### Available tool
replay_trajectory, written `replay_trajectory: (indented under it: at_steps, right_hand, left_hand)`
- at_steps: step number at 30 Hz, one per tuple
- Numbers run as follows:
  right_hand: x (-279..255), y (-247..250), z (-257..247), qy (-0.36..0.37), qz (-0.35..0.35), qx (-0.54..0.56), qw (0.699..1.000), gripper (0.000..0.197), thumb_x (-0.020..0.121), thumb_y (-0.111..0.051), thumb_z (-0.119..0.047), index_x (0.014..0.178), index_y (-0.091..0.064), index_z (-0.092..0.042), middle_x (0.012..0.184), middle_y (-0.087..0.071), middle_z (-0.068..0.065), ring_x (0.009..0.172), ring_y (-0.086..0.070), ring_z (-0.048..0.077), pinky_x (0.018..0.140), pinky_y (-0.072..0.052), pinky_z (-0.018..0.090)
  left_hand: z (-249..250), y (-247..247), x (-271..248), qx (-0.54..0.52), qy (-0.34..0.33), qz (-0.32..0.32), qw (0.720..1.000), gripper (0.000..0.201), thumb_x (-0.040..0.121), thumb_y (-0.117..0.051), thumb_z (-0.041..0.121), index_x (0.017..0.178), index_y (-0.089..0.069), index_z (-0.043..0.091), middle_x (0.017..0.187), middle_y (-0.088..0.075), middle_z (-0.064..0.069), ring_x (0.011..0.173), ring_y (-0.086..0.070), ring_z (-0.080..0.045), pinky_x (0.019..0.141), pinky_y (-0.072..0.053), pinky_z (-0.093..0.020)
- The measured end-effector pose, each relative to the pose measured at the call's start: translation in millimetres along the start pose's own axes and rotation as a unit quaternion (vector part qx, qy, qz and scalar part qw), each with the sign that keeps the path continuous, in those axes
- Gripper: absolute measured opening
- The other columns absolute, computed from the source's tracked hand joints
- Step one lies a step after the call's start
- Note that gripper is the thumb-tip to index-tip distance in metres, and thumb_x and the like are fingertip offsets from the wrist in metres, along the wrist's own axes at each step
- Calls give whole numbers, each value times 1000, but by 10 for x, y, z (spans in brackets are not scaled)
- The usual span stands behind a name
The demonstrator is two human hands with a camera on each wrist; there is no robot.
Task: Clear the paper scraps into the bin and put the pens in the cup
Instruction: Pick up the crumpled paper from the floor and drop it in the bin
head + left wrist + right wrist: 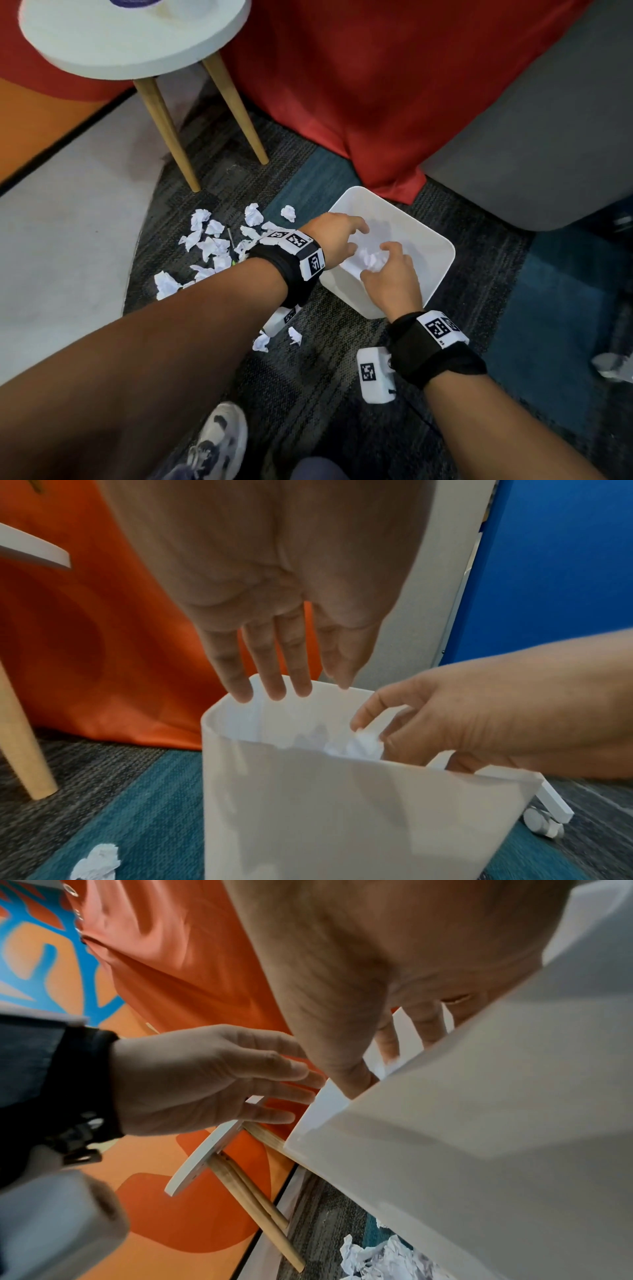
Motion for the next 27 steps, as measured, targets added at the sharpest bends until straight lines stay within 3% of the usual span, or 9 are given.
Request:
replay_trajectory:
  at_steps: [3,6,9,12,16,20,23,27]
  right_hand:
    - [-4,25,4,6,0,-7,1000,54,84,-64,-27,134,-43,-25,133,-47,9,122,-45,34,97,-41,43]
    - [-87,116,-101,72,48,35,996,43,85,-62,-18,126,-54,-23,130,-50,8,122,-43,30,101,-36,38]
    - [-354,297,-351,189,117,93,971,27,84,-57,-10,107,-63,-23,118,-56,1,112,-47,23,91,-31,22]
    - [-674,364,-607,289,137,102,942,18,80,-51,-6,86,-63,-18,97,-60,0,94,-48,19,80,-33,23]
    - [-872,111,-760,340,51,49,938,18,77,-50,-2,80,-61,-16,82,-62,-2,82,-52,21,75,-42,35]
    - [-944,-371,-768,354,-35,-69,932,21,78,-50,-4,80,-62,-22,78,-65,-4,79,-57,22,72,-49,36]
    - [-868,-918,-645,292,-126,-174,932,22,82,-49,-9,84,-62,-26,80,-67,-3,77,-61,22,69,-52,35]
    - [-811,-1712,-402,195,-219,-292,910,16,85,-48,-16,89,-57,-28,88,-66,2,81,-63,26,72,-53,37]
  left_hand:
    - [-64,66,-139,2,17,-3,1000,34,93,-51,20,125,-56,29,123,-62,2,114,-56,-20,94,-45,-32]
    - [-150,93,-232,7,31,-7,999,30,93,-48,18,120,-59,27,116,-64,3,108,-58,-18,87,-44,-27]
    - [-208,127,-327,-4,47,-5,999,29,92,-47,16,116,-61,27,103,-65,6,98,-60,-18,82,-45,-26]
    - [-295,150,-446,-4,70,6,997,29,91,-44,18,111,-62,30,99,-66,5,94,-61,-19,82,-49,-31]
    - [-449,79,-672,23,85,-15,996,26,91,-46,20,110,-63,27,108,-67,0,103,-60,-23,84,-46,-30]
    - [-769,-86,-971,40,110,-56,992,25,91,-47,21,109,-64,26,114,-65,-3,108,-58,-24,84,-44,-29]
    - [-1152,-220,-1229,38,127,-88,987,24,91,-46,22,107,-63,25,112,-65,-4,103,-59,-25,87,-50,-32]
    - [-1842,-552,-1496,36,125,-146,981,24,95,-43,24,109,-61,20,113,-64,-8,100,-60,-29,84,-52,-35]
Point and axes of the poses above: each hand's wrist, its own x-axis towards the middle knuckle, its own y-axis out of the back of the hand, z = x × y, the point moved 9 cm from there along x, towards the middle knuckle
